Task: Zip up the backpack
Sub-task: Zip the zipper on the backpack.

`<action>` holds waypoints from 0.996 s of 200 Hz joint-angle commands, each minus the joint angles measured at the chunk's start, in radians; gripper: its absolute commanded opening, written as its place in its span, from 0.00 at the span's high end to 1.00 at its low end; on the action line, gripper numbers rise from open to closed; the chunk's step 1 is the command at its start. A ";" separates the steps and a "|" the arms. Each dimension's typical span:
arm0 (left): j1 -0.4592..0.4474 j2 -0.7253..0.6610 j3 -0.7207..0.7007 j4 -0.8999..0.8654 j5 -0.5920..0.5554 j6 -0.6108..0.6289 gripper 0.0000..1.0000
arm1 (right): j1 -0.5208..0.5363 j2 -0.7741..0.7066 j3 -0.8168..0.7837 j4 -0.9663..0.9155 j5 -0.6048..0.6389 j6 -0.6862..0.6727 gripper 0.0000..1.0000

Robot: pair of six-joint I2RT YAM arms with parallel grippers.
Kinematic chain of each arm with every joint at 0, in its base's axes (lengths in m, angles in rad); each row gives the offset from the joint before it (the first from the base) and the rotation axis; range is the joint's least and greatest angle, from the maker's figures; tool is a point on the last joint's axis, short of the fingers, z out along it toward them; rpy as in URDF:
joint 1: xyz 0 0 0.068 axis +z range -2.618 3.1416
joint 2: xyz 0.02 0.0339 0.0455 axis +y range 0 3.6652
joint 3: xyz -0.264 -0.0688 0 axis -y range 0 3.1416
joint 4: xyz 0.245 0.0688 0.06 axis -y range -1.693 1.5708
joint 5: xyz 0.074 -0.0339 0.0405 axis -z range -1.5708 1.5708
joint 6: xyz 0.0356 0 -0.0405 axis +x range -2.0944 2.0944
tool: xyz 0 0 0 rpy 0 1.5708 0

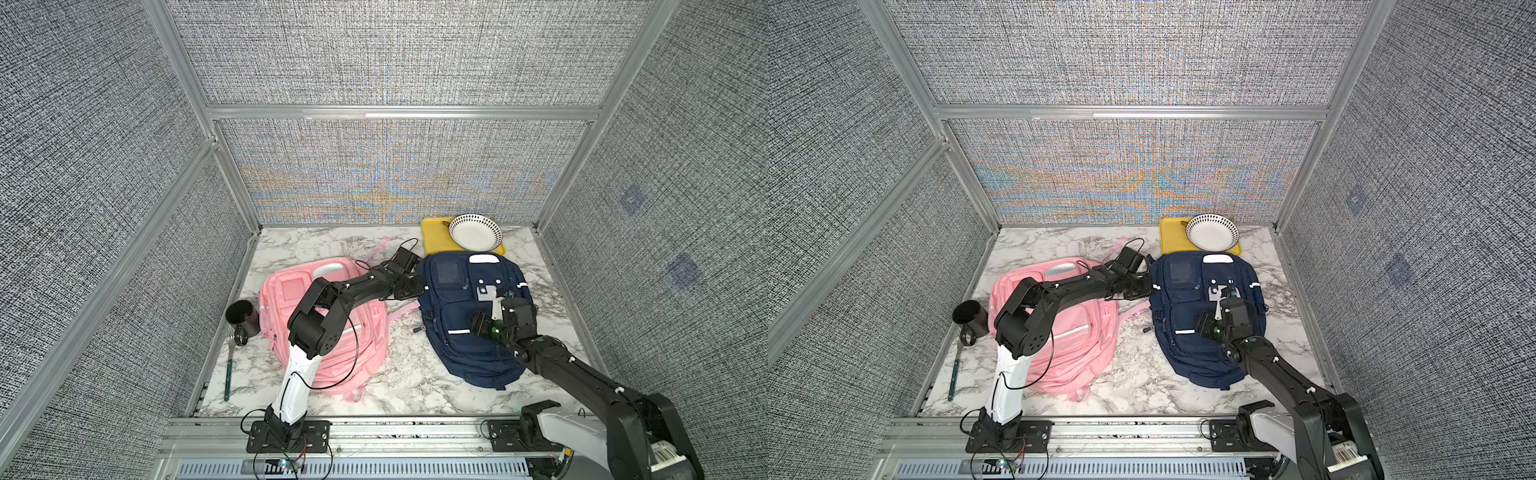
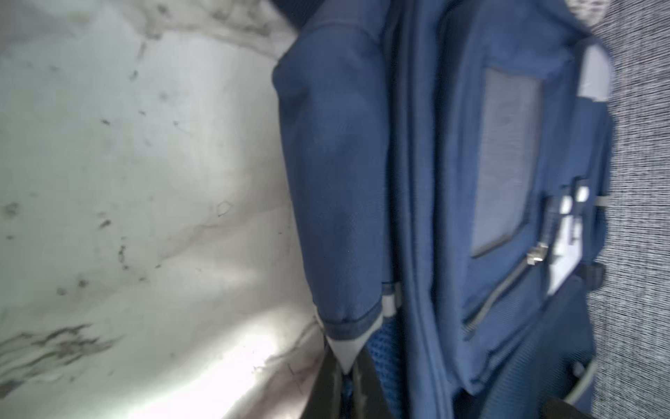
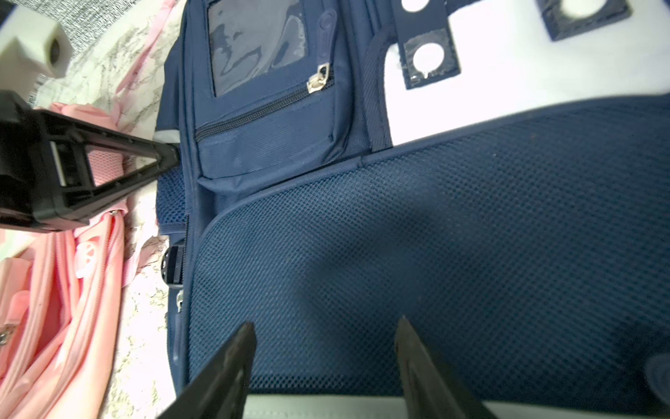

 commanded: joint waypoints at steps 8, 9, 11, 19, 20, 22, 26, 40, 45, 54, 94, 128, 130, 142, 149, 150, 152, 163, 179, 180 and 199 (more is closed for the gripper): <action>-0.007 -0.061 -0.008 0.068 0.047 0.013 0.92 | 0.030 -0.054 0.016 -0.046 -0.041 0.025 0.37; -0.007 -0.064 -0.008 0.069 0.047 0.013 0.92 | 0.033 -0.056 0.016 -0.047 -0.042 0.027 0.37; -0.008 -0.067 -0.010 0.068 0.047 0.013 0.92 | 0.035 -0.062 0.017 -0.052 -0.043 0.028 0.37; -0.011 -0.085 -0.022 0.075 0.055 0.014 0.92 | 0.055 -0.085 0.029 -0.070 -0.042 0.039 0.37; -0.011 -0.087 -0.025 0.076 0.056 0.014 0.92 | 0.058 -0.087 0.029 -0.071 -0.041 0.040 0.37; -0.012 -0.091 -0.026 0.079 0.058 0.014 0.92 | 0.063 -0.092 0.031 -0.077 -0.041 0.043 0.37; -0.015 -0.099 -0.031 0.081 0.059 0.015 0.92 | 0.076 -0.106 0.034 -0.085 -0.040 0.050 0.38; -0.021 -0.118 -0.046 0.077 0.060 0.025 0.92 | 0.114 -0.145 0.043 -0.096 -0.046 0.084 0.38; -0.022 -0.123 -0.049 0.075 0.060 0.026 0.92 | 0.129 -0.156 0.043 -0.095 -0.050 0.102 0.39; -0.023 -0.126 -0.059 0.074 0.065 0.028 0.92 | 0.154 -0.170 0.042 -0.085 -0.063 0.126 0.40; -0.030 -0.151 -0.111 0.105 0.079 0.026 0.92 | 0.253 -0.138 0.063 -0.114 -0.036 0.168 0.46; -0.033 -0.156 -0.135 0.112 0.083 0.037 0.92 | 0.328 -0.067 0.082 -0.127 -0.047 0.188 0.49; -0.033 -0.156 -0.136 0.111 0.083 0.037 0.92 | 0.332 -0.064 0.084 -0.132 -0.044 0.190 0.49; -0.033 -0.180 -0.139 0.112 0.088 0.039 0.92 | 0.354 -0.060 0.090 -0.158 -0.020 0.200 0.50; -0.033 -0.183 -0.140 0.113 0.092 0.039 0.92 | 0.364 -0.065 0.089 -0.164 -0.015 0.211 0.50; -0.033 -0.183 -0.140 0.113 0.092 0.039 0.92 | 0.364 -0.066 0.088 -0.165 -0.014 0.212 0.50; -0.033 -0.183 -0.140 0.113 0.093 0.038 0.92 | 0.367 -0.069 0.087 -0.165 -0.015 0.214 0.50; -0.034 -0.188 -0.142 0.113 0.095 0.038 0.92 | 0.377 -0.083 0.078 -0.162 -0.017 0.229 0.52; -0.035 -0.190 -0.142 0.113 0.094 0.037 0.92 | 0.384 -0.096 0.072 -0.177 -0.014 0.240 0.53; -0.035 -0.189 -0.142 0.113 0.094 0.037 0.92 | 0.384 -0.096 0.071 -0.178 -0.013 0.240 0.53; -0.035 -0.188 -0.142 0.114 0.096 0.038 0.92 | 0.385 -0.091 0.060 -0.193 0.006 0.243 0.53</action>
